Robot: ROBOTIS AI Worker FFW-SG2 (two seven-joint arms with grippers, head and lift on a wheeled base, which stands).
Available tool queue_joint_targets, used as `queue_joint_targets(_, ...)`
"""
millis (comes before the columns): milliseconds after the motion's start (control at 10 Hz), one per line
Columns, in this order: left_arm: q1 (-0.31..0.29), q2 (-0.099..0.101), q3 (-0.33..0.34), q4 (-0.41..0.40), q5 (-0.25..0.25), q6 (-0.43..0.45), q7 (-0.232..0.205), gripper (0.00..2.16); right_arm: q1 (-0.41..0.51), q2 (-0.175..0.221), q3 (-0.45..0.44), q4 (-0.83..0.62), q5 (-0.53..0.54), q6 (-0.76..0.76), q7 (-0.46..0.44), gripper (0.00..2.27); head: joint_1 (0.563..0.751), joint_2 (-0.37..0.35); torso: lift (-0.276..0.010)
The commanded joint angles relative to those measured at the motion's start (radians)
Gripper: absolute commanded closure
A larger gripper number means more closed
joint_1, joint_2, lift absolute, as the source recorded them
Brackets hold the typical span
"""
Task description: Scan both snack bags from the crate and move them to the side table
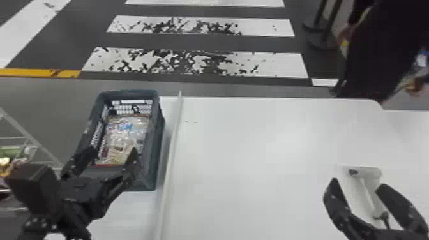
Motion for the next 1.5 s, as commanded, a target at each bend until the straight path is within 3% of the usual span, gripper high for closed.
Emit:
queue_joint_targets(0, -0.050, -0.017, 0.028, 0.001, 0.014, 0.111, 0.007, 0.12, -0.006, -0.019, 0.007, 0.001, 0.000, 0.013, 0.000, 0.18, 0.695, 0.047, -0.029)
queue_joint_targets(100, -0.060, -0.036, 0.049, -0.002, 0.014, 0.136, 0.008, 0.12, -0.020, -0.039, 0.015, 0.004, -0.002, 0.022, -0.002, 0.18, 0.695, 0.069, -0.029)
queue_joint_targets(300, -0.135, -0.049, 0.054, 0.012, 0.020, 0.215, 0.013, 0.12, -0.020, -0.048, 0.015, 0.004, -0.008, 0.028, 0.000, 0.18, 0.695, 0.107, -0.029)
queue_joint_targets(600, -0.222, -0.048, 0.083, 0.069, 0.031, 0.267, 0.014, 0.12, -0.012, -0.048, 0.015, 0.004, -0.005, 0.025, 0.006, 0.18, 0.695, 0.122, -0.029)
queue_joint_targets(900, -0.334, -0.046, 0.077, 0.173, 0.033, 0.295, 0.008, 0.12, -0.005, -0.048, 0.015, 0.019, 0.018, -0.045, 0.043, 0.18, 0.695, 0.151, -0.029)
queue_joint_targets(1400, -0.500, -0.034, 0.071, 0.344, 0.026, 0.399, 0.007, 0.12, 0.011, -0.040, 0.012, 0.027, 0.041, -0.039, 0.043, 0.18, 0.695, 0.156, -0.029)
